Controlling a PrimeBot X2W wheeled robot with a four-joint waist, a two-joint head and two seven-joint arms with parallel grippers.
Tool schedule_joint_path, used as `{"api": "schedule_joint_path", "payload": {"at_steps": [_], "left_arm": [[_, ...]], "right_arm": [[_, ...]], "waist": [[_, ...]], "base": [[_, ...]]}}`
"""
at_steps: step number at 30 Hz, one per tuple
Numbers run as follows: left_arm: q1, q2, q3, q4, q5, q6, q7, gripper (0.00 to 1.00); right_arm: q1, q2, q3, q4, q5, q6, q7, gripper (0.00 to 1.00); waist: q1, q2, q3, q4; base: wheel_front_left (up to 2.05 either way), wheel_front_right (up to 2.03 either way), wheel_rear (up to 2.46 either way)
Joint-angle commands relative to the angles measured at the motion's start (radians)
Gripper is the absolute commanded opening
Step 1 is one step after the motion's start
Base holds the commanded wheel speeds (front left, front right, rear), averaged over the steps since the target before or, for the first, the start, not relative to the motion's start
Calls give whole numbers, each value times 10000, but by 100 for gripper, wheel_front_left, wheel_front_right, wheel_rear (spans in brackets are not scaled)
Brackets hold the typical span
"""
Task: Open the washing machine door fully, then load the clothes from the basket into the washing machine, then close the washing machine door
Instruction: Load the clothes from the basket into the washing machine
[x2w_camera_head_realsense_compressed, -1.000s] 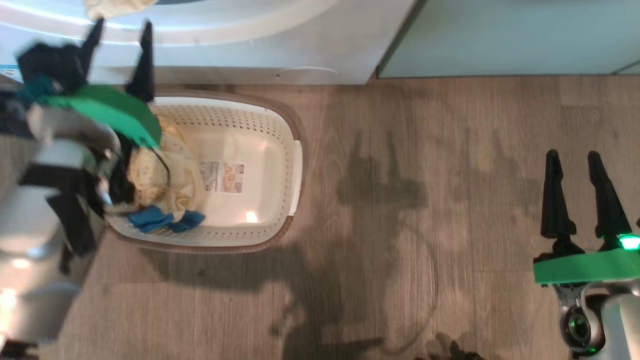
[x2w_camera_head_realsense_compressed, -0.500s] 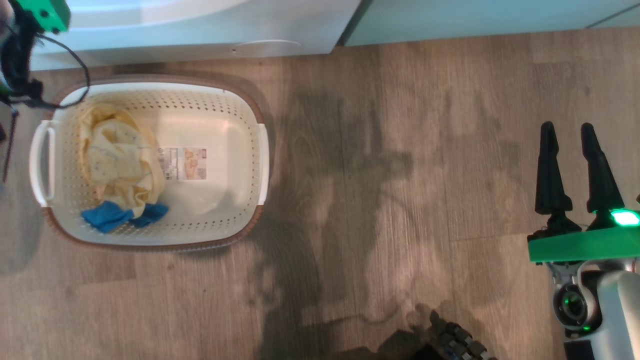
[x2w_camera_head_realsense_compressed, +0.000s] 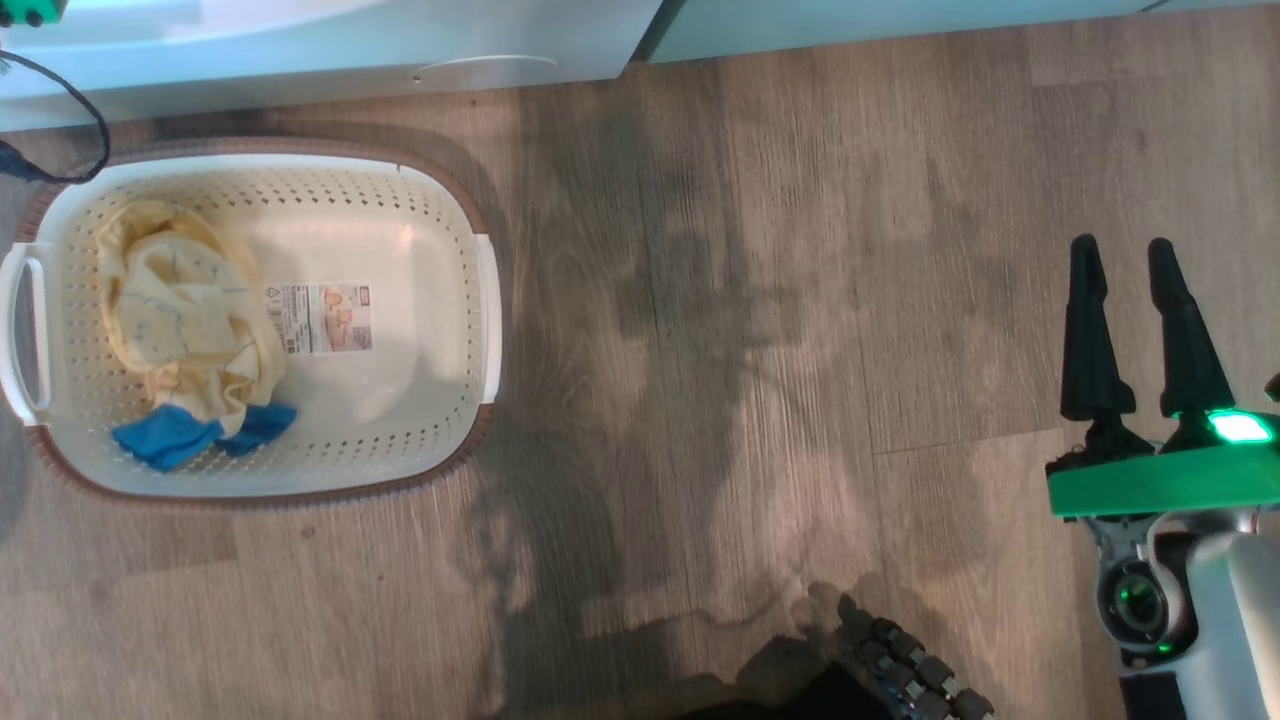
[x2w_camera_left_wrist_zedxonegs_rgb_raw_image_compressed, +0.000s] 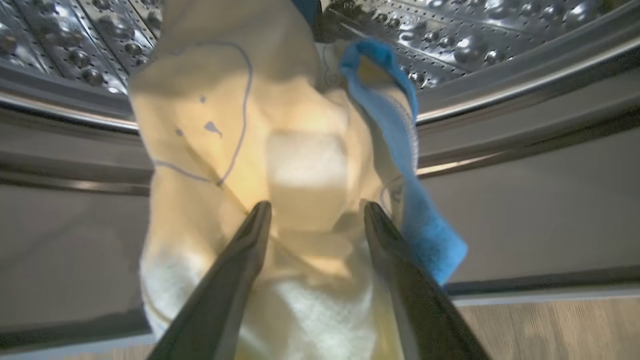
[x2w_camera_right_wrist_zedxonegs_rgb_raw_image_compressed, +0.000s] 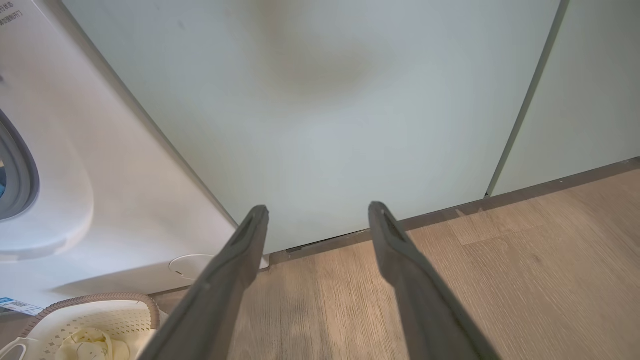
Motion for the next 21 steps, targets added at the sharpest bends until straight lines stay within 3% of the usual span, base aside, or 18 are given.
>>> {"api": "schedule_joint_path", "payload": {"at_steps": [1,3,4,14,21], "left_arm": [[-416,602,223,-125,-48,-25,204,60],[-504,599,170,-35,-57,-34,370,16],[-548,597,162,-24,-51,-21,361,0],[-980,576,35,-137,79,-52,-6,0],[-1401,753,85,-236,384,210,-853,0]], "right_arm": [[-111,-137,194,-241,107,-29,-67,100],[-156,-137,216,-222,129,-29,-67,100],[-176,-137,222,-218,141,-29,-67,100],[-242,-137,233,-201,168,-29,-67,100],[-323,-137,293,-268,189,-29,-67,100]], "waist": [[-1,0,44,-23],[-1,0,74,-38],[-1,0,86,-41],[-1,0,121,29],[-1,0,246,-53]], "base": [[0,0,0],[0,0,0],[0,0,0],[0,0,0],[0,0,0]]}}
